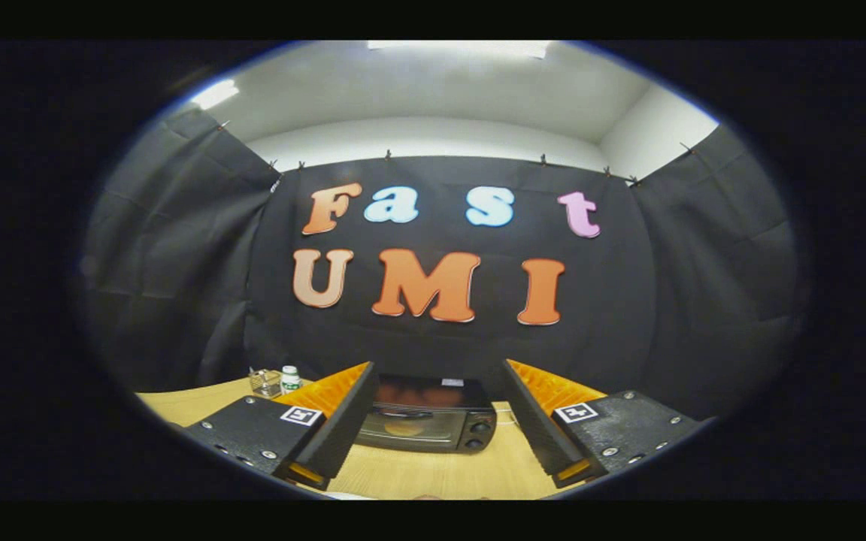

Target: Open the toaster oven, put the food inside, and close the toaster oven door.

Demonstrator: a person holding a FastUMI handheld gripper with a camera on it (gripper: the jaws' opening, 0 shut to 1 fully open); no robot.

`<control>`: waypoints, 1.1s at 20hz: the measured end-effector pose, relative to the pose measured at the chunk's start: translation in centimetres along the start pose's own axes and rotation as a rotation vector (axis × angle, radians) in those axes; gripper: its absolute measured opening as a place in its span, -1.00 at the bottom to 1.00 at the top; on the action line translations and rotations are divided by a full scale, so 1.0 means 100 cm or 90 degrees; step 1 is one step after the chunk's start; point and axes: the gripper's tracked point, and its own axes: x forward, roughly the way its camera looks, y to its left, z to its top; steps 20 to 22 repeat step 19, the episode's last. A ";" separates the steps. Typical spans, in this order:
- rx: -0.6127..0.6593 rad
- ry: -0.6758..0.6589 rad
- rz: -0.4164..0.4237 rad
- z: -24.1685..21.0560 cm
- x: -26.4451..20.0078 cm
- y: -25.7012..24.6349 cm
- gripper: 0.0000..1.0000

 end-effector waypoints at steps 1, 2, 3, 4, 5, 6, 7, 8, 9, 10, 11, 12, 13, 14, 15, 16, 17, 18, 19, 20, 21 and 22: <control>0.008 -0.013 -0.002 0.007 -0.008 -0.004 0.93; 0.016 -0.024 -0.005 0.014 -0.012 -0.008 0.93; 0.021 -0.028 -0.011 0.019 -0.018 -0.013 0.94; 0.022 -0.026 -0.016 0.020 -0.023 -0.018 0.94; 0.020 -0.023 -0.015 0.021 -0.028 -0.020 0.93; 0.017 -0.023 -0.015 0.023 -0.033 -0.022 0.94; 0.012 -0.025 -0.014 0.026 -0.037 -0.023 0.94; 0.007 -0.025 -0.018 0.027 -0.041 -0.026 0.94; 0.005 -0.029 -0.017 0.028 -0.044 -0.027 0.94; 0.007 -0.033 -0.014 0.031 -0.046 -0.026 0.94; 0.011 -0.037 -0.015 0.032 -0.048 -0.027 0.94; 0.015 -0.038 -0.013 0.033 -0.048 -0.028 0.94; 0.021 -0.039 -0.012 0.034 -0.049 -0.029 0.94; 0.026 -0.041 -0.008 0.035 -0.049 -0.029 0.94; 0.029 -0.043 -0.007 0.036 -0.049 -0.029 0.94; 0.030 -0.047 -0.005 0.038 -0.049 -0.031 0.94; 0.030 -0.051 -0.006 0.039 -0.050 -0.032 0.94; 0.029 -0.056 -0.005 0.040 -0.049 -0.032 0.94; 0.028 -0.060 -0.004 0.042 -0.050 -0.031 0.94; 0.028 -0.060 -0.004 0.042 -0.050 -0.031 0.94; 0.028 -0.060 -0.004 0.042 -0.050 -0.031 0.94; 0.028 -0.060 -0.004 0.042 -0.050 -0.031 0.94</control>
